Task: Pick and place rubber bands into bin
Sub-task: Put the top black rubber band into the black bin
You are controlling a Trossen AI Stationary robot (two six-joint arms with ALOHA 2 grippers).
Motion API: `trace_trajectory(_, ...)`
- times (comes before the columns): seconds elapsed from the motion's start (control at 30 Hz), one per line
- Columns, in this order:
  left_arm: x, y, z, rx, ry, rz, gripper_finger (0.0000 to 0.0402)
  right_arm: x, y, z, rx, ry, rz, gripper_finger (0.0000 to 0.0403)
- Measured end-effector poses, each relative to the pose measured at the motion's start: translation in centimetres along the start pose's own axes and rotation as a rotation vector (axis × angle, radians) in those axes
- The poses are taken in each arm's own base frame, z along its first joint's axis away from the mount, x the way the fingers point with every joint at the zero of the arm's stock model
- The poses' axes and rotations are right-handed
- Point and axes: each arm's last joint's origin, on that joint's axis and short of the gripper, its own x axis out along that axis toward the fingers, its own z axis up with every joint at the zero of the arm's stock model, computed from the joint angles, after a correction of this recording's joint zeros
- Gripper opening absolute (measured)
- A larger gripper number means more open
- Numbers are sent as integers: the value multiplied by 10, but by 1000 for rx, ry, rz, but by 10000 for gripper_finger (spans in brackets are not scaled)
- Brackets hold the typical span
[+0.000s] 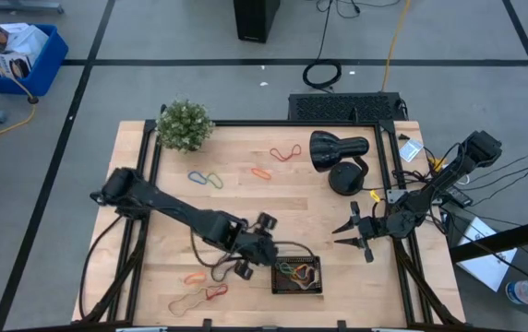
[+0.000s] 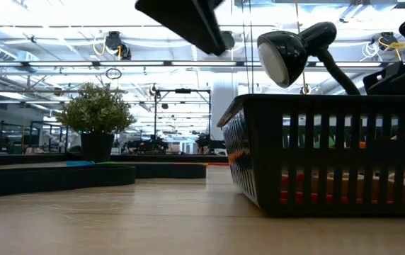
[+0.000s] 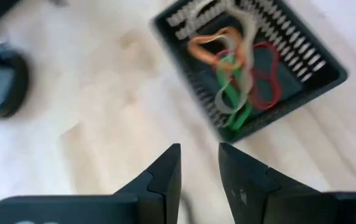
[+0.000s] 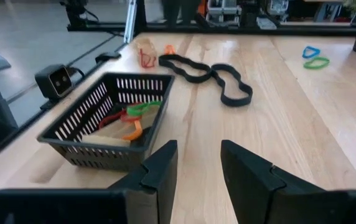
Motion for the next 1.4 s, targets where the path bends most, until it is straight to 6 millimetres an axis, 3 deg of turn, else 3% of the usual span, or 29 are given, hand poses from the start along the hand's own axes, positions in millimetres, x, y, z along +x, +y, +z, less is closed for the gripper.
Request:
trace_trajectory(0.17, -34, 12, -15, -112, 117, 72, 115, 0, 0, -1, 12, 11, -2, 117)
trace_trajectory(0.33, -47, 26, -34, -287, 235, 91, 115, 0, 0, -2, 12, 15, -3, 118)
trace_trajectory(0.67, -14, 49, -92, -699, 480, 166, 115, 0, 0, 0, 20, -2, 0, 119)
trace_trajectory(0.87, 14, 44, -120, -661, 475, 66, 115, 0, 0, 0, 19, -2, 1, 117)
trace_trajectory(1.03, 27, 35, -125, -618, 397, -30, 115, 0, 0, 0, 19, -2, 1, 118)
trace_trajectory(1.4, 28, 24, -112, -597, 309, -46, 115, 0, 0, 0, 19, -1, 0, 117)
